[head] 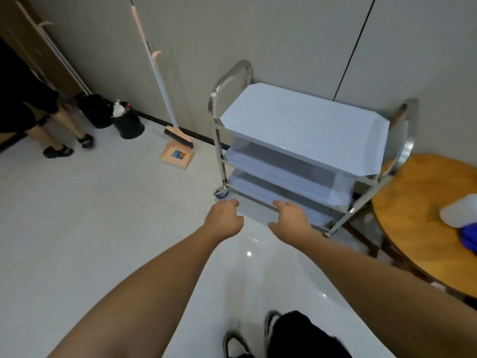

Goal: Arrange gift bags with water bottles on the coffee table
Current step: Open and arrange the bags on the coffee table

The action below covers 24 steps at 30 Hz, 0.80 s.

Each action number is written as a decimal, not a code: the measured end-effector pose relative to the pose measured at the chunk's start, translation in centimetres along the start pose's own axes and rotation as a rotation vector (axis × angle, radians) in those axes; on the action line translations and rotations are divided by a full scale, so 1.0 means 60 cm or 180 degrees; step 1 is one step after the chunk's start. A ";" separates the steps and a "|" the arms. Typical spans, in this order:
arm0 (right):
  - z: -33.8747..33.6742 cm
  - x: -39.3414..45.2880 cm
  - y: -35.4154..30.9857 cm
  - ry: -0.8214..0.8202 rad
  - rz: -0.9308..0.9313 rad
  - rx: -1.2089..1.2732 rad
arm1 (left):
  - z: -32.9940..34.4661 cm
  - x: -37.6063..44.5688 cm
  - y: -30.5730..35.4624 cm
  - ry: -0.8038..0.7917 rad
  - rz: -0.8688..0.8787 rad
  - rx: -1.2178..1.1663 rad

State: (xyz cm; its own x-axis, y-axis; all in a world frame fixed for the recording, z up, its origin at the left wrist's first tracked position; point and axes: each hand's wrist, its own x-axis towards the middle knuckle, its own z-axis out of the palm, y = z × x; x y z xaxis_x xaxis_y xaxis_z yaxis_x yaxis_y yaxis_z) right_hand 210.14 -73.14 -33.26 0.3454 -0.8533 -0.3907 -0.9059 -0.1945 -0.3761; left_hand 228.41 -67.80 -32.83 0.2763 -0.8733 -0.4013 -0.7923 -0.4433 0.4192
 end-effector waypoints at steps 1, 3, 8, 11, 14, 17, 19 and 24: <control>-0.001 0.023 0.002 -0.0007 0.0075 0.0025 | -0.002 0.028 0.000 -0.0066 0.0034 0.0015; -0.005 0.074 0.008 -0.0009 0.0184 0.0098 | -0.005 0.088 0.000 -0.0150 0.0121 0.0020; -0.004 0.190 0.034 -0.0109 0.0466 0.0295 | -0.005 0.223 0.000 -0.0367 0.0132 0.0112; 0.014 0.249 0.053 -0.0221 0.0621 0.0324 | 0.013 0.299 -0.005 -0.0519 0.0143 0.0210; 0.049 0.307 0.071 -0.0251 0.0863 0.0379 | 0.055 0.370 -0.010 -0.0702 0.0202 0.0221; 0.108 0.372 0.088 -0.0322 0.1074 0.0519 | 0.124 0.442 -0.030 -0.0924 0.0303 0.0278; 0.157 0.419 0.108 -0.0346 0.1206 0.0538 | 0.184 0.489 -0.052 -0.1078 0.0315 0.0273; 0.301 0.568 0.183 -0.0123 0.1325 0.0561 | 0.329 0.645 -0.111 -0.0970 0.0554 0.0239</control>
State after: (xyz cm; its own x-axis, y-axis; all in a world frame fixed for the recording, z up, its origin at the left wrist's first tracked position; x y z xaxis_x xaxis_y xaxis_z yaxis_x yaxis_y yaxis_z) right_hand 216.39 -95.63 -65.89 -0.0276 -0.8221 -0.5687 -0.9152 0.2496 -0.3164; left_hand 233.62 -94.67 -67.22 -0.0323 -0.8290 -0.5583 -0.8541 -0.2673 0.4463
